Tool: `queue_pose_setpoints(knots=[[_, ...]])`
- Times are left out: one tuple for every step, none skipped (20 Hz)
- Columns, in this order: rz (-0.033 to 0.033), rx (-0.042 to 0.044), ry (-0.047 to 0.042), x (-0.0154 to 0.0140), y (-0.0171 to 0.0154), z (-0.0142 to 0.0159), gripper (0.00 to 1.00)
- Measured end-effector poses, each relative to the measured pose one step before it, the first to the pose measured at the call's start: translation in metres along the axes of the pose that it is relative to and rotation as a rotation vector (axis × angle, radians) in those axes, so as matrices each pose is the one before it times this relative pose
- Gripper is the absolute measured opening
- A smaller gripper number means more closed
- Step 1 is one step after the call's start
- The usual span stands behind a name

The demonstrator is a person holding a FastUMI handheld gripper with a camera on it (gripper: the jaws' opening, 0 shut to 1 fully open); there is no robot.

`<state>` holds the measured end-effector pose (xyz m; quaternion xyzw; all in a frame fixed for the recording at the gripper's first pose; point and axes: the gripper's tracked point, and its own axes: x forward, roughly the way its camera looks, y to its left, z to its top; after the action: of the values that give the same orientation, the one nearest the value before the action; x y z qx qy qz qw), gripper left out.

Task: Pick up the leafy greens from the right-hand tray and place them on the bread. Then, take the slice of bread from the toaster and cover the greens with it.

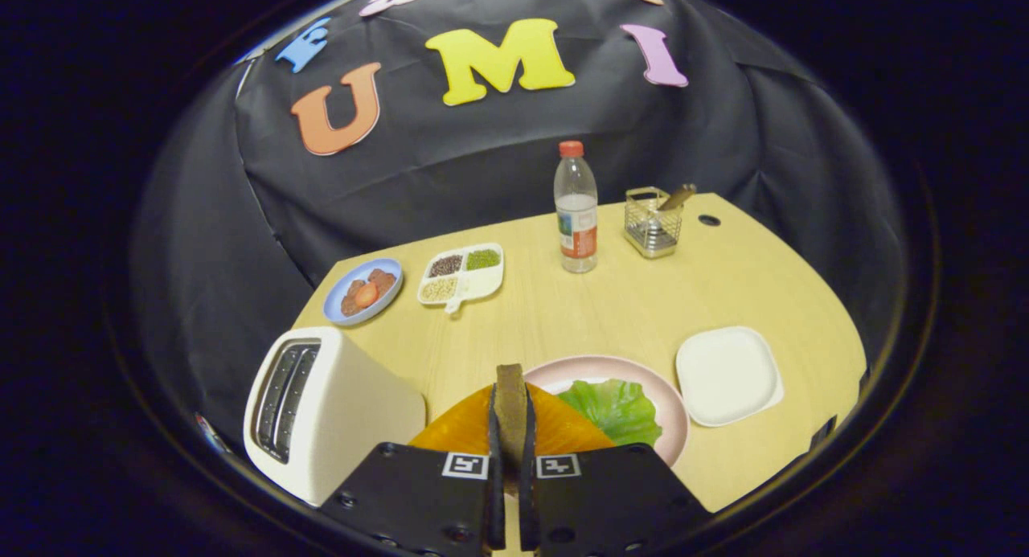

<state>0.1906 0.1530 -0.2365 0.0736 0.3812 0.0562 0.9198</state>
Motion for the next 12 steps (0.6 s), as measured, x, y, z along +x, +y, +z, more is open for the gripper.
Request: queue_pose_setpoints(knots=[[0.00440, 0.00976, -0.00084, 0.00541, -0.00782, -0.00378, 0.07], [0.01472, 0.00801, -0.00442, 0.00445, -0.00593, -0.00148, 0.07], [0.01888, 0.00493, -0.00144, 0.00320, -0.00391, -0.00115, 0.07], [0.01523, 0.01088, -0.00249, 0.00208, -0.00493, 0.00011, 0.07], [0.01918, 0.00826, -0.00393, 0.00249, -0.00342, 0.00003, 0.07], [0.01261, 0.00968, -0.00137, 0.00090, -0.00525, 0.00025, 0.07], [0.01411, 0.01086, -0.00257, 0.00074, -0.00513, -0.00095, 0.09], [0.01289, 0.01488, -0.00529, 0.00046, -0.00552, 0.00051, 0.09], [0.01004, 0.01232, -0.00756, 0.00113, -0.00613, 0.00088, 0.09], [0.00843, 0.01261, -0.00898, 0.00150, -0.00667, 0.00095, 0.10], [0.00538, 0.01038, -0.00821, 0.00018, -0.00777, -0.00161, 0.10], [0.00617, 0.00636, -0.00577, 0.00033, -0.00602, -0.00142, 0.11]])
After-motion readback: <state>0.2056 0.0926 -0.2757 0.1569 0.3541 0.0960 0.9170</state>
